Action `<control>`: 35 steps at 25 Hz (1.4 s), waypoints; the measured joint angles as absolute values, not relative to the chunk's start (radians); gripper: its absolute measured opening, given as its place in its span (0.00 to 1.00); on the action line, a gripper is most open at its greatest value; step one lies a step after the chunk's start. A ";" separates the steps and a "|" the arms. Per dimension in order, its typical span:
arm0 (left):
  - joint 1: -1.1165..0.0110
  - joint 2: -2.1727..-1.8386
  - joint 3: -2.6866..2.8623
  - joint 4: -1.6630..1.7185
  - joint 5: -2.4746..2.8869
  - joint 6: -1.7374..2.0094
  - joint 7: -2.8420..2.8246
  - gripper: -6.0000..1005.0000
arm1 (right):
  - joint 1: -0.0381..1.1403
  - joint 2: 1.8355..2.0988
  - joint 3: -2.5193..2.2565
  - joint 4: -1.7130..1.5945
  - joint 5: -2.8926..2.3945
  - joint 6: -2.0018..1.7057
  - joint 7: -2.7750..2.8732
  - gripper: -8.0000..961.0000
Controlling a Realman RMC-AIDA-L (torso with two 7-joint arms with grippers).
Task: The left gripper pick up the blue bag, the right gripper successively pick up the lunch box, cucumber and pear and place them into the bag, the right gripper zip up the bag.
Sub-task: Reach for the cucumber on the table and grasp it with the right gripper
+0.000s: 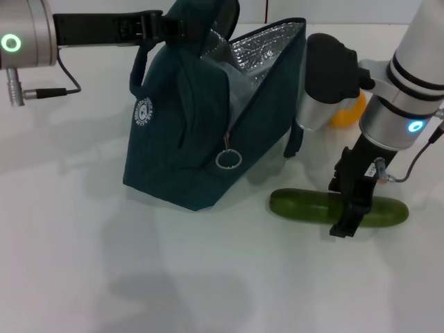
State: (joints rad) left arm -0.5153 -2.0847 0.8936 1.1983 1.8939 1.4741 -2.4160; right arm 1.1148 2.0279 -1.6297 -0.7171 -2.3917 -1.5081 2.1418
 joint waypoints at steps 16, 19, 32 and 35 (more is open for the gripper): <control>-0.523 -2.086 0.893 1.183 1.893 1.471 -2.406 0.06 | 1.116 2.028 -1.676 -0.697 -2.376 -1.459 2.143 0.83; -0.523 -2.085 0.893 1.179 1.892 1.465 -2.404 0.06 | 1.116 2.028 -1.693 -0.696 -2.374 -1.452 2.143 0.82; -0.524 -2.085 0.893 1.176 1.891 1.460 -2.397 0.06 | 1.143 2.028 -1.711 -0.643 -2.365 -1.403 2.154 0.66; -0.525 -2.085 0.893 1.176 1.891 1.460 -2.396 0.06 | 1.144 2.028 -1.708 -0.646 -2.367 -1.406 2.156 0.62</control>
State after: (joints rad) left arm -0.5247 -2.0846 0.8928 1.1765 1.8908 1.4600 -2.3964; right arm 1.1437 2.0280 -1.7084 -0.6464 -2.3674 -1.4062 2.1558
